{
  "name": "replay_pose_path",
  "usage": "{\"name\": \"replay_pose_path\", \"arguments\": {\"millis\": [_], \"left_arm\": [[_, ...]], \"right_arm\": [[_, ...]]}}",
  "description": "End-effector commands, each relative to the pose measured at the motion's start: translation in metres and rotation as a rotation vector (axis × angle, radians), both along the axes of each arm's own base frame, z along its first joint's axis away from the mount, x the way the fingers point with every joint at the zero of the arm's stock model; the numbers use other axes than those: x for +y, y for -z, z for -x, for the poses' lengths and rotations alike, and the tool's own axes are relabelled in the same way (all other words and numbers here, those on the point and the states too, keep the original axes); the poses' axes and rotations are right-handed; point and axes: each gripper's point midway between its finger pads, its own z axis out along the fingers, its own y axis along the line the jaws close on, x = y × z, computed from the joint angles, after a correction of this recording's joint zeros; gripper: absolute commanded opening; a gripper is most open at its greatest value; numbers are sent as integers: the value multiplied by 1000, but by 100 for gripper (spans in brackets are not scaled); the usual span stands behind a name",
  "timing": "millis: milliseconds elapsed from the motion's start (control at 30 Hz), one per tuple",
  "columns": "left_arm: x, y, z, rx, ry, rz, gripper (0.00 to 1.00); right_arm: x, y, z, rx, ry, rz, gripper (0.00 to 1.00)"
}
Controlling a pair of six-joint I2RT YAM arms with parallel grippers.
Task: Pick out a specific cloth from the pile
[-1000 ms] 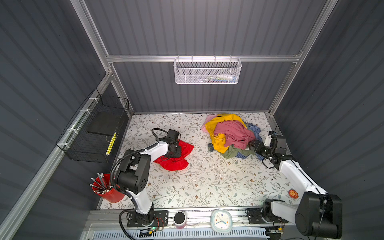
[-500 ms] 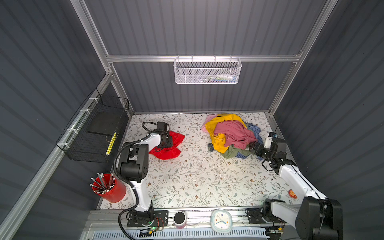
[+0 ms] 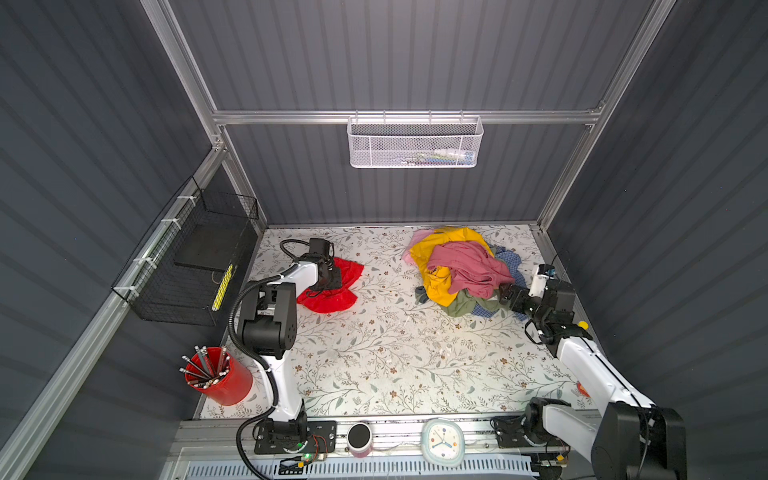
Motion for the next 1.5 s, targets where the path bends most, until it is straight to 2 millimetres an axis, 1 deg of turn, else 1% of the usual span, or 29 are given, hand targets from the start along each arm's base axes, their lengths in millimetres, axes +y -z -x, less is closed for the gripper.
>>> {"name": "replay_pose_path", "arguments": {"millis": [0, 33, 100, 133, 233, 267, 300, 367, 400, 467, 533, 600, 633, 667, 767, 800, 867, 967, 1067, 1100, 1167, 1233, 1367, 1467], "left_arm": [[1, -3, 1, -4, 13, 10, 61], [1, -7, 1, -16, 14, 10, 63], [-1, -23, 3, -60, 22, 24, 70], [-1, -32, 3, -88, 26, 30, 74], [0, -64, 9, -191, 24, 30, 88], [1, -73, 12, -220, 25, 30, 91], [-1, -86, 16, -263, 34, 32, 92], [-3, -105, 24, -332, 51, 28, 96], [-5, -113, 29, -366, 57, 19, 100], [-7, -127, 41, -427, 67, -10, 100], [-8, -133, 55, -479, 66, -50, 100], [-5, -134, 70, -526, 51, -104, 100], [-1, -136, 77, -550, 34, -125, 100], [4, -134, 85, -571, 11, -144, 100], [20, -130, 104, -614, -54, -177, 100], [25, -128, 109, -622, -71, -188, 100], [31, -124, 114, -631, -94, -201, 100], [41, -119, 117, -650, -145, -232, 100], [44, -117, 116, -685, -155, -248, 100], [45, -116, 116, -693, -156, -253, 100], [46, -114, 115, -698, -160, -264, 100], [49, -108, 116, -681, -164, -282, 100], [57, -97, 117, -678, -179, -341, 100], [59, -93, 110, -724, -167, -373, 100]], "right_arm": [[-2, -3, 0, -36, -2, 33, 99], [-2, -4, -1, -47, -7, 37, 99], [-3, -5, -1, -69, -5, 50, 99], [-4, -6, -1, -81, -4, 58, 99], [-5, -11, -2, -145, -9, 92, 99], [-5, -14, -2, -180, -10, 104, 99], [-5, -17, -1, -214, -10, 117, 99], [-6, -22, 0, -277, -5, 139, 99], [-8, -23, 0, -304, 3, 148, 99], [-9, -22, 1, -336, 8, 160, 99], [-9, -22, 0, -362, 10, 169, 99], [-7, -22, -2, -393, -2, 180, 99], [-7, -16, -3, -379, -8, 187, 99], [-8, -10, -4, -369, -5, 191, 99], [-12, -8, -3, -403, 15, 209, 99], [-13, -10, -3, -414, 21, 219, 99], [-16, -8, -4, -402, 36, 230, 99], [-15, -2, -12, -403, 16, 241, 99], [-15, 15, -24, -379, 9, 241, 99], [-13, 13, -29, -404, -1, 239, 99], [-13, 20, -33, -314, -15, 235, 99], [-10, 22, -42, -296, -40, 230, 99], [-11, 24, -41, -288, -34, 229, 99], [-12, 24, -41, -285, -34, 230, 99]]}}
